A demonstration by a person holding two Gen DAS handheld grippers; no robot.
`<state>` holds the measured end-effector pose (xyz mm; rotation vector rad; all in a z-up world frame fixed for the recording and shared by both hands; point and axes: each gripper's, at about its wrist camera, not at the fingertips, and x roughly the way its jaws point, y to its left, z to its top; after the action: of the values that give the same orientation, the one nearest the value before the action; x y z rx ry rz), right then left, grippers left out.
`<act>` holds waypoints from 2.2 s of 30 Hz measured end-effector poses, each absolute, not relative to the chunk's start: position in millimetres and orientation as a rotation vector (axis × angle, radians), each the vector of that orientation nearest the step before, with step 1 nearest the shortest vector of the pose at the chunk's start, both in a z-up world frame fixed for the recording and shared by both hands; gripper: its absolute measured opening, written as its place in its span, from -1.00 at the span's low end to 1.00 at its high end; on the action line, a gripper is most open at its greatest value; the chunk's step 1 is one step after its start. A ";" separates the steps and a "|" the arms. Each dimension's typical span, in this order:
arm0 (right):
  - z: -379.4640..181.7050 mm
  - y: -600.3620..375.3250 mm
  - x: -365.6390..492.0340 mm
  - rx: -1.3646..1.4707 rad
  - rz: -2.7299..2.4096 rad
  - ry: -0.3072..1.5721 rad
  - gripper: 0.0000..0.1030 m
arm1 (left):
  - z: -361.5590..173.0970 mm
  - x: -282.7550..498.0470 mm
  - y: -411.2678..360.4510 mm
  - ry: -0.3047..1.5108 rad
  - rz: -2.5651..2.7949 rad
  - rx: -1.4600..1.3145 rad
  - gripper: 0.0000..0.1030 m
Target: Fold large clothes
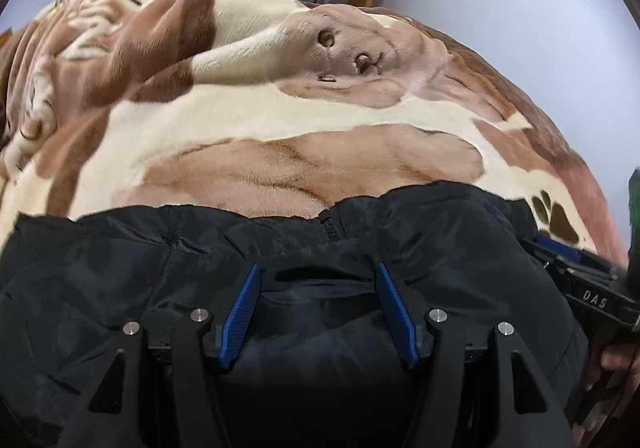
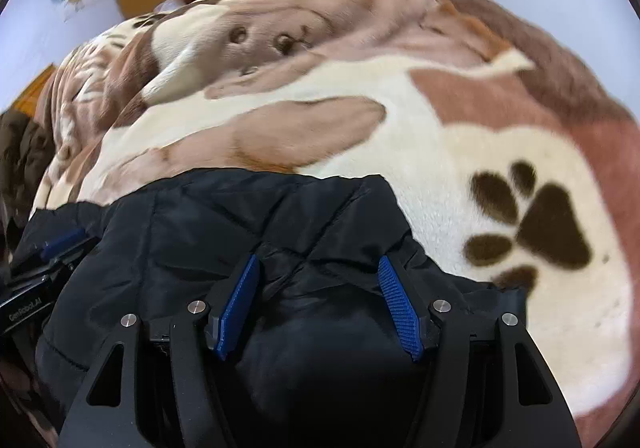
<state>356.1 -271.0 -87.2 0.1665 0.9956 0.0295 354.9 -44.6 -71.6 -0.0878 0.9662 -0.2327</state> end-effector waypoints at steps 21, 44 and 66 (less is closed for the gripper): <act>-38.6 -271.9 276.4 0.092 0.042 0.927 0.20 | -19.2 276.9 72.5 0.868 -0.030 -0.071 0.18; -8.0 -219.6 225.2 0.085 0.155 0.928 0.19 | -6.8 198.2 43.8 0.863 -0.131 -0.176 0.13; -47.8 -290.9 243.6 0.135 -0.058 1.035 0.19 | -27.3 224.0 96.7 0.938 0.058 -0.184 0.13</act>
<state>243.6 -290.9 -47.8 0.1353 1.0350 -0.0578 224.0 96.7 -27.3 -0.1837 0.9375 0.0575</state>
